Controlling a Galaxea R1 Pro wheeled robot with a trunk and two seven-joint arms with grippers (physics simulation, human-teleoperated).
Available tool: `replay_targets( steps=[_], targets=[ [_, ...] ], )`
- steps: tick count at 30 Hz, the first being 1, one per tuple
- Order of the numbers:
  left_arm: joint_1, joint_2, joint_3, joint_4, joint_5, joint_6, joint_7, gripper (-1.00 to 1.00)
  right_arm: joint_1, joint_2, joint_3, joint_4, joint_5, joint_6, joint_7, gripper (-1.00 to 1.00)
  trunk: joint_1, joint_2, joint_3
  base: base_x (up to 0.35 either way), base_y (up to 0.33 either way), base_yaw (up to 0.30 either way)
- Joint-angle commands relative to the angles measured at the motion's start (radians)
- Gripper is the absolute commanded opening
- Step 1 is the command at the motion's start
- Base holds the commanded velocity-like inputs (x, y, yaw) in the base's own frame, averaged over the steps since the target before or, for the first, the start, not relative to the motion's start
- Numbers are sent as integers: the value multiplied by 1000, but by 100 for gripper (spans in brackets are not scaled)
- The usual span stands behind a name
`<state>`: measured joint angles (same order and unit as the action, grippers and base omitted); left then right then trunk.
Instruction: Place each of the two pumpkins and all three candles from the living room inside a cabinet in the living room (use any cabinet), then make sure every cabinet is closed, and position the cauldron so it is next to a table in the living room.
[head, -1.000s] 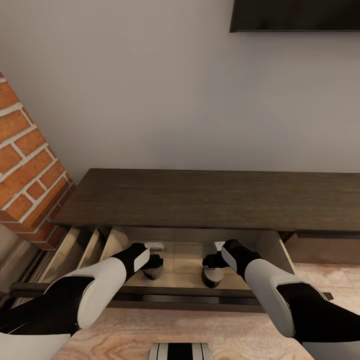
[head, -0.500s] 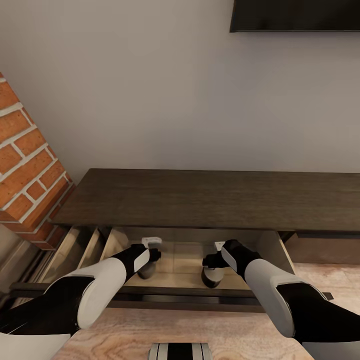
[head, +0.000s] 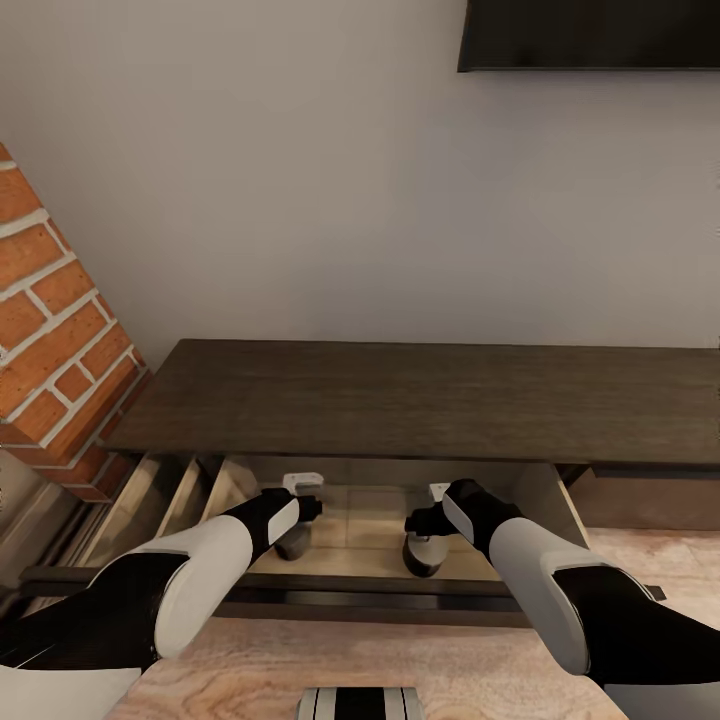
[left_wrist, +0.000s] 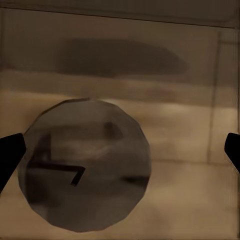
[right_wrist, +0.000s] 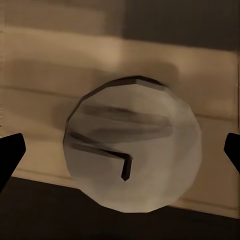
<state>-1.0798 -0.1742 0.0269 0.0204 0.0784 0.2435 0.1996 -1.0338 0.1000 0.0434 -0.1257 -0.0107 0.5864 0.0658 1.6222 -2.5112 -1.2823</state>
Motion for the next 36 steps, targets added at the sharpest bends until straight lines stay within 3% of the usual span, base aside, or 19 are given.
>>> replay_targets(
  steps=[1, 7, 13, 17, 36],
  targets=[
    [-1, 0, 2, 2, 9, 2, 4, 100, 0, 0, 5, -2, 0, 5, 3, 100, -1, 0, 3, 0, 0, 0],
    [-1, 0, 2, 3, 9, 38, -9, 100, 0, 1, 6, -2, 0, 13, 3, 100, -2, 1, 15, 0, 0, 0],
    [-1, 0, 2, 2, 9, 187, -16, 100, 0, 1, 8, -2, 0, 24, 2, 100, -2, 1, 15, 0, 0, 0],
    [-1, 0, 2, 4, 9, 217, -17, 100, 0, 1, 9, -2, 0, 53, 0, 100, -2, 1, 15, -4, 0, 0],
    [-1, 0, 2, 4, 9, 221, -17, 100, 0, 1, 9, -2, 0, 58, 0, 100, -2, 1, 15, -67, 0, 0]
  ],
)
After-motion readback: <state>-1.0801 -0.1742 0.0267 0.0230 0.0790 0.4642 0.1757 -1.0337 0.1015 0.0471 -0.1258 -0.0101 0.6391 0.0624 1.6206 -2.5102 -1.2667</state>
